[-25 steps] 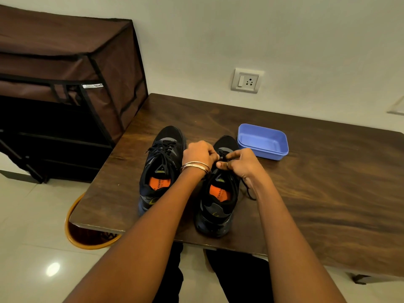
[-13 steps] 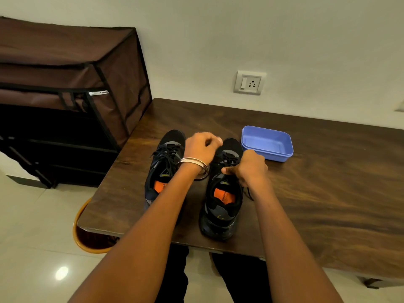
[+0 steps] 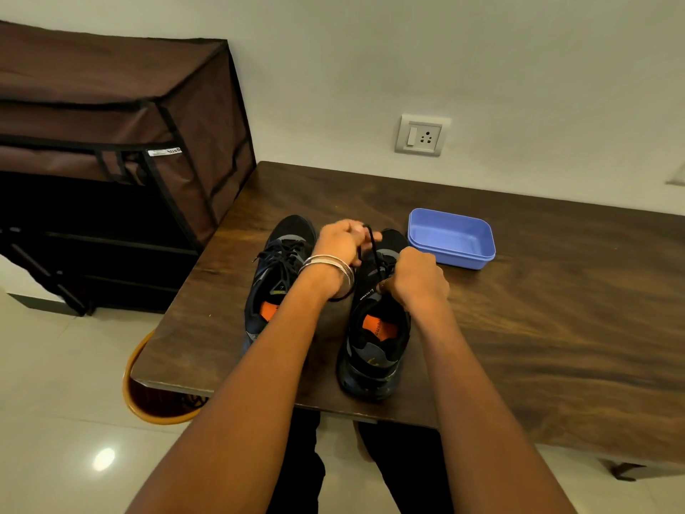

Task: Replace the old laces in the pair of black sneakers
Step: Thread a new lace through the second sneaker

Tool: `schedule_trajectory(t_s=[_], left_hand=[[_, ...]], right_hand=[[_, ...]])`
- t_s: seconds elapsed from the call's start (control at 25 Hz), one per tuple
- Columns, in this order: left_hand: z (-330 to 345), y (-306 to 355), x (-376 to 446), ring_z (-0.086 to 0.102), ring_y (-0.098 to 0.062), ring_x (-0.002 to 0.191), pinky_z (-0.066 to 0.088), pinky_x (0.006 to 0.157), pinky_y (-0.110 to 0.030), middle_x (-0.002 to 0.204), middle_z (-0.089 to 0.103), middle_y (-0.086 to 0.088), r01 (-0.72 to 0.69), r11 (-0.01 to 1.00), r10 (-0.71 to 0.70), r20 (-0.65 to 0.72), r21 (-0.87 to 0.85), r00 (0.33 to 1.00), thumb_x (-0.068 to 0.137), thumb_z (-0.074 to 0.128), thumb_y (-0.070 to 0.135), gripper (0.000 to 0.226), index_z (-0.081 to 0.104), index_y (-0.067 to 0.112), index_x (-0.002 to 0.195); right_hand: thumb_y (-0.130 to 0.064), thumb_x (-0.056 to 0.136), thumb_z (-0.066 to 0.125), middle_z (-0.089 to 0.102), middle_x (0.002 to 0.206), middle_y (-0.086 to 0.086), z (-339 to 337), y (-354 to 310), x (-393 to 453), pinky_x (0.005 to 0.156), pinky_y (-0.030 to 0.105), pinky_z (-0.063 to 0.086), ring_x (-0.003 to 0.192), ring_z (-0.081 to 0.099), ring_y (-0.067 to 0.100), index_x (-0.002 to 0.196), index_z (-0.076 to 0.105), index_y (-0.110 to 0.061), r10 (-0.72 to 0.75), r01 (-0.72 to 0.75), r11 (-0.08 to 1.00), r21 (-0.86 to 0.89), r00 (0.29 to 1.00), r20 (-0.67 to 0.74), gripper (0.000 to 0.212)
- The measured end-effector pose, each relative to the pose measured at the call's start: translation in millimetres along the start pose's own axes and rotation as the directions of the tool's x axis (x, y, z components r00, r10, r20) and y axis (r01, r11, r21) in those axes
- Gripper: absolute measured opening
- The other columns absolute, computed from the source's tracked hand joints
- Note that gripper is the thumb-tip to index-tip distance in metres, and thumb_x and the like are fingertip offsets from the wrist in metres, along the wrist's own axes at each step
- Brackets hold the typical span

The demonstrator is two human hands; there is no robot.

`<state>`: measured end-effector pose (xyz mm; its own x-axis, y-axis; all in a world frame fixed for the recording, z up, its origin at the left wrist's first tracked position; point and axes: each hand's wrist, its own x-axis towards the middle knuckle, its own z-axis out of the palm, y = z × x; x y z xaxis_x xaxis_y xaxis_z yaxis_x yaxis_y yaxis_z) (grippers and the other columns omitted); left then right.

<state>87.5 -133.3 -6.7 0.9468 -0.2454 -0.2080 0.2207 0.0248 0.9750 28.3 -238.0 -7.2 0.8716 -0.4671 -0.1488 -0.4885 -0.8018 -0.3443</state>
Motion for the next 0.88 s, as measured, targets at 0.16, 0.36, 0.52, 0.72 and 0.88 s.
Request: schedule_trajectory(t_s=[0.16, 0.36, 0.52, 0.72, 0.88], left_hand=[[-11.7, 26.1, -6.0, 0.046, -0.009, 0.045, 0.03, 0.047, -0.021, 0.058, 0.057, 0.002, -0.081, 0.687, 0.061, -0.053, -0.722, 0.997, 0.102, 0.036, 0.009, 0.023, 0.048, 0.018, 0.084], [-21.5, 5.0, -3.7, 0.055, -0.005, 0.061, 0.046, 0.059, -0.02, 0.07, 0.06, 0.009, -0.309, 0.883, 0.297, 0.088, 0.352, 0.951, 0.088, 0.068, 0.025, 0.009, 0.07, 0.017, 0.089], [-18.4, -16.7, 5.3, 0.065, -0.019, 0.082, 0.056, 0.078, -0.036, 0.088, 0.07, 0.0, -0.199, 0.464, 0.018, 0.215, 0.863, 0.976, 0.076, 0.079, 0.035, 0.009, 0.076, 0.026, 0.08], [-18.1, -21.3, 8.6, 0.063, -0.018, 0.091, 0.053, 0.086, -0.037, 0.097, 0.068, 0.004, -0.176, 0.534, 0.026, 0.192, 0.827, 0.981, 0.076, 0.08, 0.03, 0.02, 0.074, 0.031, 0.095], [-13.9, -21.4, 7.2, 0.065, -0.019, 0.09, 0.054, 0.084, -0.037, 0.095, 0.07, 0.002, -0.206, 0.478, 0.058, 0.203, 0.854, 0.977, 0.082, 0.074, 0.027, 0.006, 0.074, 0.029, 0.088]], right_hand=[[-0.035, 0.077, 0.083, 0.063, 0.096, 0.01, -1.8, 6.7, 6.5, 0.074, 0.038, 0.055, 0.091, 0.066, 0.031, 0.092, 0.057, -0.012, 0.054, -0.064, 0.992, 0.105, 0.994, 0.095, 0.038], [-0.034, 0.074, 0.086, 0.061, 0.069, 0.011, -7.2, 23.2, 4.9, 0.041, 0.024, 0.046, 0.049, 0.053, 0.017, 0.078, 0.057, -0.008, 0.04, -0.138, 0.905, 0.402, 0.969, 0.243, 0.039], [-0.02, 0.078, 0.084, 0.064, 0.075, 0.008, -10.7, 32.7, 3.8, 0.048, 0.026, 0.052, 0.054, 0.057, 0.015, 0.081, 0.058, -0.01, -0.014, -0.141, 0.886, 0.441, 0.944, 0.33, 0.028], [-0.022, 0.073, 0.087, 0.066, 0.072, 0.006, -9.9, 38.5, 9.4, 0.051, 0.026, 0.053, 0.055, 0.059, 0.015, 0.085, 0.059, -0.009, -0.033, -0.146, 0.876, 0.459, 0.933, 0.359, 0.033], [-0.018, 0.067, 0.09, 0.064, 0.08, 0.01, -9.7, 45.6, 9.0, 0.053, 0.03, 0.054, 0.057, 0.059, 0.016, 0.097, 0.058, -0.007, -0.059, -0.158, 0.862, 0.482, 0.912, 0.406, 0.045]])
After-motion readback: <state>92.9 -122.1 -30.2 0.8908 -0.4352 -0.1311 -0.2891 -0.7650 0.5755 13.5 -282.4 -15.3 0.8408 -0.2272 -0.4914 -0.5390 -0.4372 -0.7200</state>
